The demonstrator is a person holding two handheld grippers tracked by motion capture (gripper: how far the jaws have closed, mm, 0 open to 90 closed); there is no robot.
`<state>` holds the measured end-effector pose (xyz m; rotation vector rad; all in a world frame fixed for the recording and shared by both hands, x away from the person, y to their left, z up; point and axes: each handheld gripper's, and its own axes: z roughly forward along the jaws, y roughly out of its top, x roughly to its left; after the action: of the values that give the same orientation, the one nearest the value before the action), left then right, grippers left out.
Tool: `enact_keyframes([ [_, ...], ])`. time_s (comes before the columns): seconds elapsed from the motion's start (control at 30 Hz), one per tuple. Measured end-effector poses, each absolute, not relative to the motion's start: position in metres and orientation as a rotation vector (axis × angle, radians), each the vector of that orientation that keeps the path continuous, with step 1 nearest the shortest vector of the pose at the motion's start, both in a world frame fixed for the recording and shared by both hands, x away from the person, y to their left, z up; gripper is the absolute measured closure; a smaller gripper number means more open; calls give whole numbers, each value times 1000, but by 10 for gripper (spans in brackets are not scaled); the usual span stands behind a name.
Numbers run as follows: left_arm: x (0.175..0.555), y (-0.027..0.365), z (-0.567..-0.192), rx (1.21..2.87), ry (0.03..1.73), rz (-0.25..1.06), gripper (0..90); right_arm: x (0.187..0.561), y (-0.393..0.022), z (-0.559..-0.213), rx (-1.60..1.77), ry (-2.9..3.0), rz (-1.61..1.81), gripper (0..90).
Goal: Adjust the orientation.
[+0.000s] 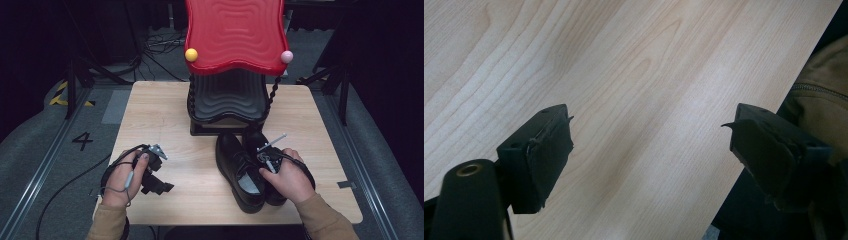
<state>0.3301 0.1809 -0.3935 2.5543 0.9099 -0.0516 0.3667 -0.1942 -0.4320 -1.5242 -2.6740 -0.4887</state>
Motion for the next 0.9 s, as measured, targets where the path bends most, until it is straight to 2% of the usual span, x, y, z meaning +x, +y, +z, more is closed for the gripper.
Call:
enact_keyframes([
  [0.13,329,182,-392,2550,912,-50,175,368,-191,-432,-1613,-2630,-458,556],
  [0.3,329,182,-392,2555,907,-44,175,363,-187,-433,-1578,-2684,-466,496],
  [0.47,328,182,-391,2545,908,-43,175,360,-184,-433,-1480,-2779,-438,506],
  [0.57,328,183,-390,2548,908,-38,175,361,-183,-433,-1486,-2779,-419,535],
  [0.7,328,184,-390,2543,910,-39,175,367,-186,-430,-1543,-2716,-417,657],
  [0.73,329,184,-390,2547,908,-33,175,367,-187,-428,-1545,-2713,-432,718],
  [0.9,328,184,-390,2542,906,-41,175,367,-184,-421,-1614,-2700,-417,792],
])
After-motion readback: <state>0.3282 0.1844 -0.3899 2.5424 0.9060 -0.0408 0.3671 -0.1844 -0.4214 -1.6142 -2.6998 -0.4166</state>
